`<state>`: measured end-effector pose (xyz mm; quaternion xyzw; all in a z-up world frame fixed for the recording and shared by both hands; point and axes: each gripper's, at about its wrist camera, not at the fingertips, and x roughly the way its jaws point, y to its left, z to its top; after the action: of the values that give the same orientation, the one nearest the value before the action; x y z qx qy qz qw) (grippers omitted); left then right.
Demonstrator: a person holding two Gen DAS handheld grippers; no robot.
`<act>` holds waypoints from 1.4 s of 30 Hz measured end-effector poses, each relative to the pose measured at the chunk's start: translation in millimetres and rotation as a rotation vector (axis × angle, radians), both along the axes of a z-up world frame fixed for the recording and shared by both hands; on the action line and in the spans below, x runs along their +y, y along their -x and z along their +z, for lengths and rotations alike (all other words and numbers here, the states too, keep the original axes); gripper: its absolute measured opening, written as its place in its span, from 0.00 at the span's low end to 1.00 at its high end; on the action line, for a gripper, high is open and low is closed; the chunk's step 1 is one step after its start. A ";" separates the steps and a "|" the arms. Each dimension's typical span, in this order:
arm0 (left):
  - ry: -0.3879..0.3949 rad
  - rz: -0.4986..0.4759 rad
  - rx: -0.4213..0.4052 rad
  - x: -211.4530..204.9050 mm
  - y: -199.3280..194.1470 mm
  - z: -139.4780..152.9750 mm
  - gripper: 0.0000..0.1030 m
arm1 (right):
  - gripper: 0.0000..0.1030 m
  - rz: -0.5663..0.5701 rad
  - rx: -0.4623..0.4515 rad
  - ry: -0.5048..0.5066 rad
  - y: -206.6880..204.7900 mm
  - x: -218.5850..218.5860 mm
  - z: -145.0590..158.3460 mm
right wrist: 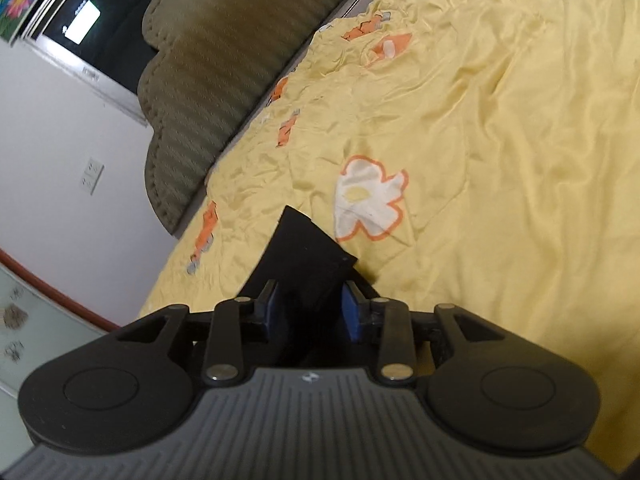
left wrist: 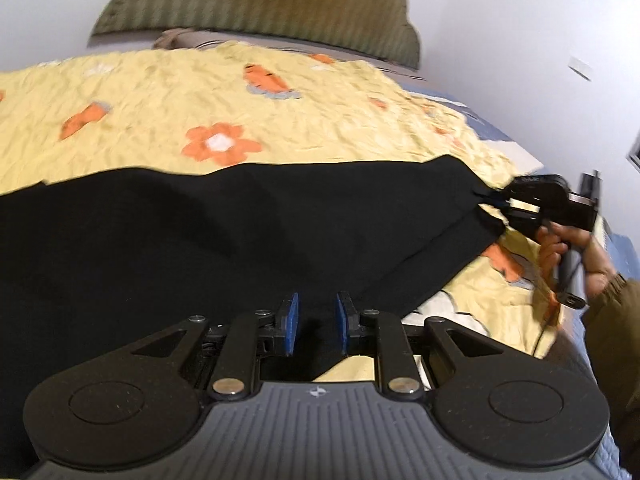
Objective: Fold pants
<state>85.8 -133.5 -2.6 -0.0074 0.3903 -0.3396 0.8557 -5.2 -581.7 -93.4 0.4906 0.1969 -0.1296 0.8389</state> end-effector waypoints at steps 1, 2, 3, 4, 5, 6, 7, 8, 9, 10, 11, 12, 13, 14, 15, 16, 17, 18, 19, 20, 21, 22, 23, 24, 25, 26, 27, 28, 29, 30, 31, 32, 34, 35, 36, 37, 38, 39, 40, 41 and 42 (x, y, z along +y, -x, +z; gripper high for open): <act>-0.007 0.014 -0.001 1.3 -0.9 -0.4 0.19 | 0.07 -0.009 0.000 -0.006 -2.6 0.5 -0.6; -0.010 0.023 -0.002 3.0 -0.9 -0.5 0.19 | 0.06 -0.016 -0.006 -0.011 -3.9 1.8 -0.3; -0.009 0.028 -0.002 4.6 -1.3 0.1 0.19 | 0.05 -0.024 -0.020 -0.010 -3.1 3.4 1.7; -0.008 0.031 -0.004 5.7 -1.5 1.4 0.19 | 0.05 -0.030 -0.038 -0.007 0.3 5.4 6.4; -0.006 0.032 -0.007 7.1 -1.3 2.9 0.19 | 0.05 -0.036 -0.056 -0.010 4.8 7.5 11.0; -0.002 0.030 -0.010 7.9 -1.4 4.4 0.19 | 0.05 -0.041 -0.082 -0.022 11.3 8.8 16.7; 0.002 0.025 -0.014 8.1 -1.2 6.2 0.19 | 0.05 -0.045 -0.118 -0.036 19.8 11.2 23.6; 0.004 0.021 -0.018 8.0 -1.1 7.2 0.19 | 0.05 -0.051 -0.147 -0.040 29.1 13.1 30.5; 0.004 0.015 -0.022 7.0 -1.3 7.8 0.19 | 0.05 -0.059 -0.163 -0.031 38.8 14.8 35.7; -0.003 0.003 -0.026 4.8 -1.6 7.1 0.19 | 0.05 -0.071 -0.156 -0.011 47.7 15.2 38.1; -0.016 -0.005 -0.027 1.9 -2.1 5.4 0.19 | 0.05 -0.076 -0.127 0.005 52.4 14.0 36.2; -0.032 -0.008 -0.025 -1.3 -2.8 3.7 0.19 | 0.05 -0.078 -0.079 0.011 54.6 11.2 29.7; -0.047 -0.018 -0.020 -5.0 -3.6 1.5 0.19 | 0.05 -0.079 -0.034 -0.001 56.7 7.5 20.5; -0.054 -0.026 -0.017 -7.2 -3.6 0.3 0.19 | 0.05 -0.079 0.004 -0.027 57.4 3.7 8.9; -0.059 -0.025 -0.018 -7.6 -3.2 -0.3 0.19 | 0.06 -0.086 0.027 -0.046 57.5 1.8 0.6; -0.063 -0.024 -0.020 -7.7 -2.6 -0.1 0.19 | 0.11 -0.102 0.046 -0.054 58.2 1.9 -5.3; -0.066 -0.029 -0.019 -6.8 -2.4 0.0 0.19 | 0.13 -0.112 0.044 -0.058 59.9 3.1 -7.4; -0.079 -0.039 -0.012 -7.1 -3.3 -1.1 0.21 | 0.16 -0.119 0.037 -0.057 61.2 5.3 -6.9; -0.098 -0.044 -0.001 -7.2 -5.0 -3.5 0.25 | 0.29 -0.123 0.035 -0.044 63.1 8.4 -4.0; -0.118 -0.043 0.015 -7.2 -6.7 -7.5 0.26 | 0.41 -0.126 0.037 -0.028 65.3 10.9 -2.1; -0.133 -0.046 0.032 -7.2 -7.5 -11.6 0.27 | 0.42 -0.127 0.033 -0.015 67.1 13.3 0.3; -0.138 -0.048 0.047 -6.1 -7.8 -15.3 0.27 | 0.42 -0.124 0.030 -0.015 68.6 14.7 1.9; -0.134 -0.052 0.050 -4.5 -6.4 -16.8 0.27 | 0.42 -0.123 0.029 -0.023 69.4 15.8 1.7; -0.138 -0.061 0.047 -4.1 -4.4 -16.9 0.27 | 0.42 -0.120 0.027 -0.036 69.9 16.4 -0.2; -0.150 -0.077 0.039 -5.3 -2.0 -15.1 0.27 | 0.42 -0.112 0.021 -0.052 69.0 16.4 -2.5; -0.160 -0.093 0.033 -6.9 -0.1 -13.1 0.27 | 0.42 -0.106 0.017 -0.064 68.6 16.4 -4.6; -0.165 -0.104 0.027 -8.4 1.8 -10.7 0.27 | 0.42 -0.110 0.016 -0.072 67.4 16.0 -6.0; -0.166 -0.108 0.020 -9.6 3.3 -7.7 0.27 | 0.42 -0.117 0.015 -0.080 67.4 15.7 -8.3; -0.160 -0.106 0.012 -10.8 3.8 -4.3 0.27 | 0.44 -0.121 0.010 -0.090 65.6 15.0 -9.8; -0.148 -0.103 0.002 -12.4 3.9 -0.7 0.27 | 0.45 -0.125 0.005 -0.096 63.7 14.3 -10.0; -0.130 -0.098 -0.007 -14.7 2.8 3.1 0.27 | 0.45 -0.134 0.006 -0.091 62.4 15.2 -9.3; -0.117 -0.094 -0.011 -18.5 0.9 6.1 0.27 | 0.49 -0.138 0.010 -0.079 60.9 15.6 -8.7; -0.096 -0.089 -0.008 -32.0 -5.5 10.7 0.27 | 0.55 -0.136 0.009 -0.090 56.5 14.4 -11.7; -0.088 -0.091 -0.006 -40.0 -9.1 12.3 0.27 | 0.55 -0.139 0.002 -0.104 54.1 13.5 -14.0; -0.079 -0.100 -0.011 -50.2 -12.2 14.1 0.27 | 0.56 -0.140 -0.003 -0.104 51.7 12.9 -14.2; -0.079 -0.109 -0.019 -59.7 -14.4 15.4 0.27 | 0.59 -0.137 -0.004 -0.099 48.8 13.6 -13.2; -0.086 -0.115 -0.027 -67.5 -15.8 16.3 0.27 | 0.59 -0.133 -0.008 -0.095 45.7 13.8 -12.9; -0.094 -0.123 -0.037 -75.5 -17.1 16.8 0.27 | 0.59 -0.132 -0.007 -0.088 42.7 14.4 -12.8; -0.103 -0.131 -0.046 -82.9 -17.7 17.4 0.27 | 0.59 -0.130 -0.008 -0.081 40.7 14.5 -12.7; -0.114 -0.135 -0.053 -88.7 -17.8 17.8 0.27 | 0.53 -0.125 -0.008 -0.074 38.4 14.3 -12.5; -0.130 -0.134 -0.062 -93.3 -18.0 18.1 0.27 | 0.45 -0.123 -0.006 -0.069 37.3 13.5 -12.2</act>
<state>103.8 -226.8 15.5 0.0848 0.3846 -0.3703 0.8413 -42.5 -568.2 -105.7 0.5307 0.1683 -0.1727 0.8125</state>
